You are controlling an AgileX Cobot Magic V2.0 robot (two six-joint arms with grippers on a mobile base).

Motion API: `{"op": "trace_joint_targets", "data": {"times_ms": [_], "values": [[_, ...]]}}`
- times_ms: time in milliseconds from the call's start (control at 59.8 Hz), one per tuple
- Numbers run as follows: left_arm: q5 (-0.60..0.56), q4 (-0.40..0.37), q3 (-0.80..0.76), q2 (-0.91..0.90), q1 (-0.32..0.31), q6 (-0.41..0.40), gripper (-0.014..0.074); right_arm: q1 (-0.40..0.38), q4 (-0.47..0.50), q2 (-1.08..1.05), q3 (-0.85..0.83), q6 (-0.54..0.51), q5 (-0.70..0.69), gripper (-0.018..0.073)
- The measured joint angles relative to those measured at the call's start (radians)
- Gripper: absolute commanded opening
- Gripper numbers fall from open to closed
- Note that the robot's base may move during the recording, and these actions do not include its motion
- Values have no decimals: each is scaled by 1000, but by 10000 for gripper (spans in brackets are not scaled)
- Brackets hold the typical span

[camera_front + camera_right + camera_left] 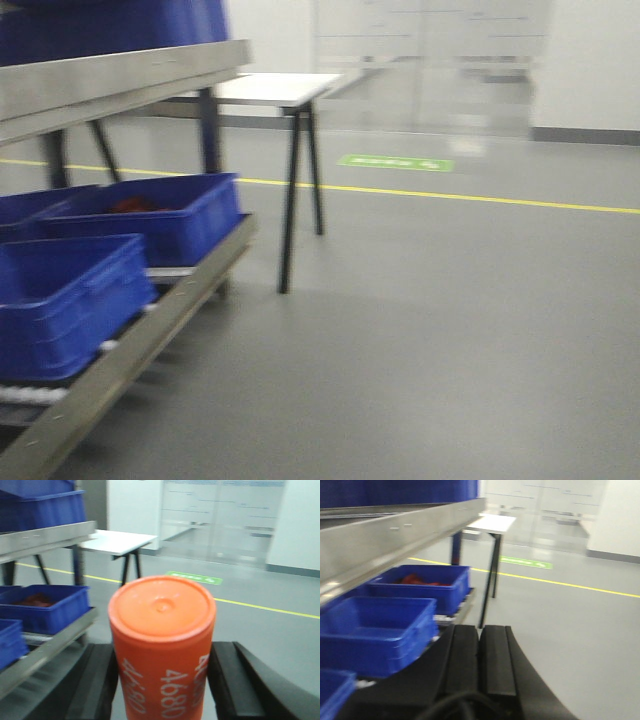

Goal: Grab orange capacitor from left shelf to right conveyor
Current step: 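Drive the base to the red conveyor holding the capacitor in the right gripper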

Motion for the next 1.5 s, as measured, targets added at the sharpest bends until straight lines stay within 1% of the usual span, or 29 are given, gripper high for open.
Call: {"op": "trace_joint_targets", "data": {"times_ms": [1504], "values": [[0,0,0,0,0,0,-105,0,0,-4,0,0,0,159]]}}
